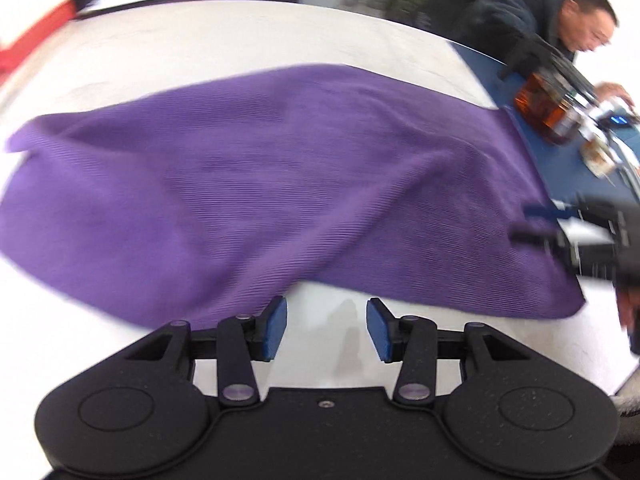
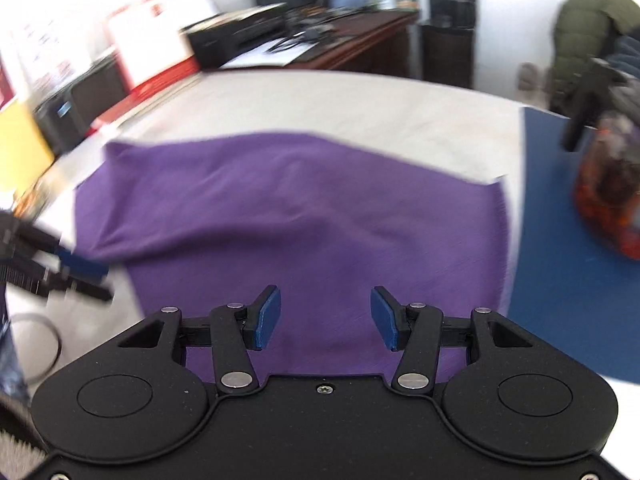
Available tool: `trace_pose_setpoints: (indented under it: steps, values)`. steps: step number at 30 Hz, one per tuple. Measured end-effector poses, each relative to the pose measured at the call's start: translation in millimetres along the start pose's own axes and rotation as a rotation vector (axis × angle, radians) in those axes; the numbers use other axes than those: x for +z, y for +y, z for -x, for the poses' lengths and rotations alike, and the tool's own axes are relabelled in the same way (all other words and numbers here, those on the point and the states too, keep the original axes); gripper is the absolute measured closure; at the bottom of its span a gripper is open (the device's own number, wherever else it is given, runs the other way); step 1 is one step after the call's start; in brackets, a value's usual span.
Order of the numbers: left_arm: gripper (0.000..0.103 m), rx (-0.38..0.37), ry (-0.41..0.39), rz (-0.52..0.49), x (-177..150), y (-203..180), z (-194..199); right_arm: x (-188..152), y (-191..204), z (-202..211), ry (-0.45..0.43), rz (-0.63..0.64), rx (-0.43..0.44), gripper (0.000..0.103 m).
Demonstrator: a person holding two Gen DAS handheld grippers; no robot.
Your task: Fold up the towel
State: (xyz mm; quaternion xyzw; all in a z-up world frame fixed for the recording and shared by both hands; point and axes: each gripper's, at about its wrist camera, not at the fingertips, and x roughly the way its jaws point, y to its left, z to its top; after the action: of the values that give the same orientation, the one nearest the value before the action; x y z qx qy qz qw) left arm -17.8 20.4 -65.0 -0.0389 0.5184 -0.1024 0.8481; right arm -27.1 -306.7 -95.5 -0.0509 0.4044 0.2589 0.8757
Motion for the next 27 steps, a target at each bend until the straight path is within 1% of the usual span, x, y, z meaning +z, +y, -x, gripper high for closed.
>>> trace_pose_setpoints:
  steps: [2,4,6,8,11,12,16,18,20,21,22,24,27]
  values:
    - [0.061,0.050,-0.023,0.043,-1,17,11,-7,16,-2,0.022,0.033,0.005,0.054]
    - [0.061,0.092,-0.045,0.083,-4,34,20,-9,25,2,0.026,0.026,0.033,0.054]
    - [0.061,0.144,-0.073,0.136,-6,57,28,-4,34,5,0.021,0.019,0.061,0.054]
    - [0.061,0.167,-0.108,0.183,-3,81,31,9,44,6,0.008,0.038,0.081,0.054]
    - [0.061,0.189,-0.157,0.188,6,104,27,44,68,5,-0.035,0.112,0.126,0.051]
    - [0.061,0.203,-0.167,0.186,10,112,22,57,75,2,-0.052,0.128,0.142,0.049]
    - [0.061,0.240,-0.196,0.187,20,140,6,114,116,-4,-0.091,0.206,0.217,0.047]
    - [0.061,0.258,-0.209,0.204,25,161,-1,142,137,-11,-0.089,0.248,0.252,0.047]
    - [0.061,0.245,-0.213,0.238,27,178,-7,163,156,-19,-0.082,0.290,0.265,0.047]
    - [0.061,0.230,-0.231,0.247,26,186,-10,173,165,-24,-0.078,0.309,0.267,0.047]
    - [0.061,0.221,-0.250,0.236,26,190,-10,182,173,-30,-0.071,0.323,0.267,0.047]
    - [0.061,0.211,-0.261,0.209,24,193,-10,193,182,-40,-0.060,0.335,0.268,0.047]
    - [0.061,0.232,-0.242,0.152,18,187,-7,208,192,-56,-0.040,0.348,0.260,0.047]
